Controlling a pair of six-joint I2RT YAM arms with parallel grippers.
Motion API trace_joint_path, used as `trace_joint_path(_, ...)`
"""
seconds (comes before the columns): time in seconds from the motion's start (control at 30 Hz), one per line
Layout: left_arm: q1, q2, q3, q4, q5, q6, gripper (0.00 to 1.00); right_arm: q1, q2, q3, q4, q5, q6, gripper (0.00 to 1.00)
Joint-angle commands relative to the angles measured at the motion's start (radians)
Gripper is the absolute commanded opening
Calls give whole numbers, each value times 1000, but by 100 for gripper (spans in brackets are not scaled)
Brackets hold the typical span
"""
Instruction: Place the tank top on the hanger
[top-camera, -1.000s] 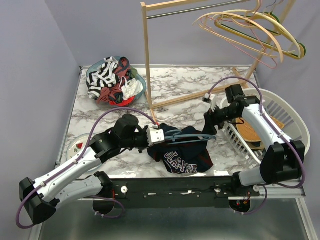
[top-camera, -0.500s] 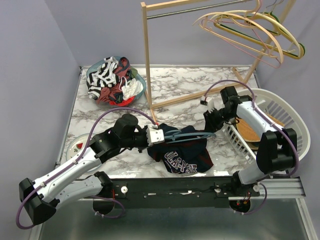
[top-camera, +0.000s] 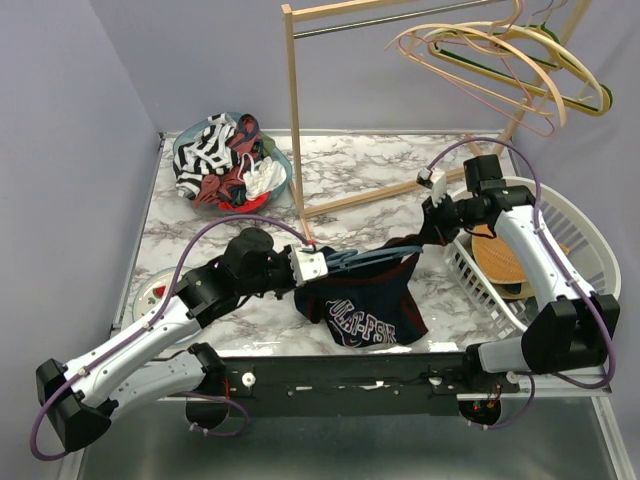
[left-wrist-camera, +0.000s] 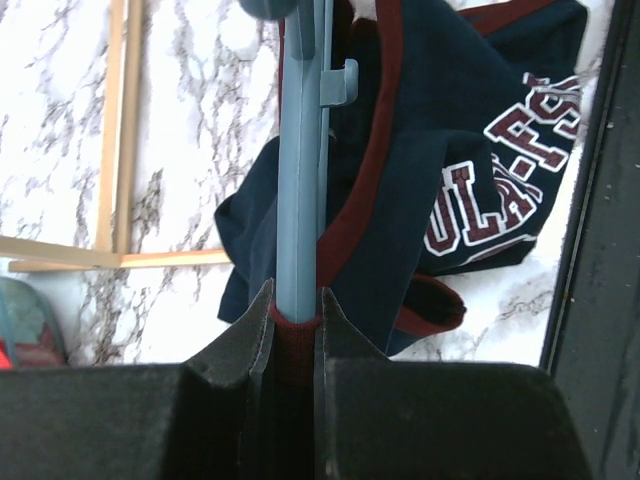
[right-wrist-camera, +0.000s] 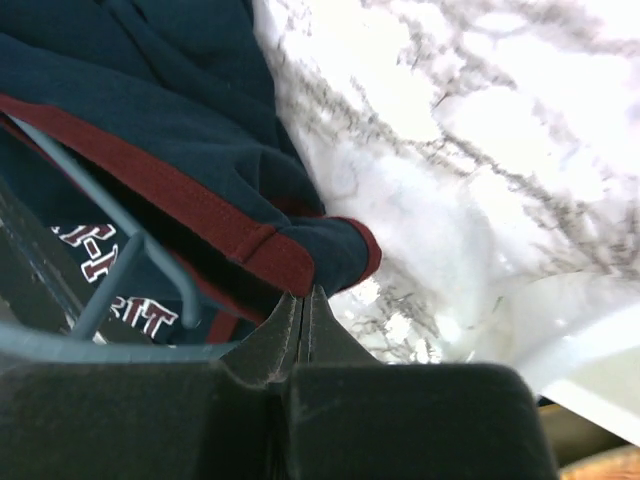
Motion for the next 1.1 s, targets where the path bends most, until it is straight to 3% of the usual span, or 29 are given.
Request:
trace_joint_path(0.0, 0, -2, 20, 40, -98, -9, 0, -20, -41, 50, -37, -31, 4, 0)
trace_joint_path(0.23, 0, 15, 47, 46, -115, -29, 0, -35, -64, 46, -39, -2, -1, 0)
trace_joint_path(0.5, 2, -82, 20, 98, -94, -43, 0, -78, -47, 43, -31, -5, -2, 1)
trace_joint_path(1.07, 3, -31, 17, 50, -65, -28, 0, -106, -76, 113, -60, -25, 16, 0)
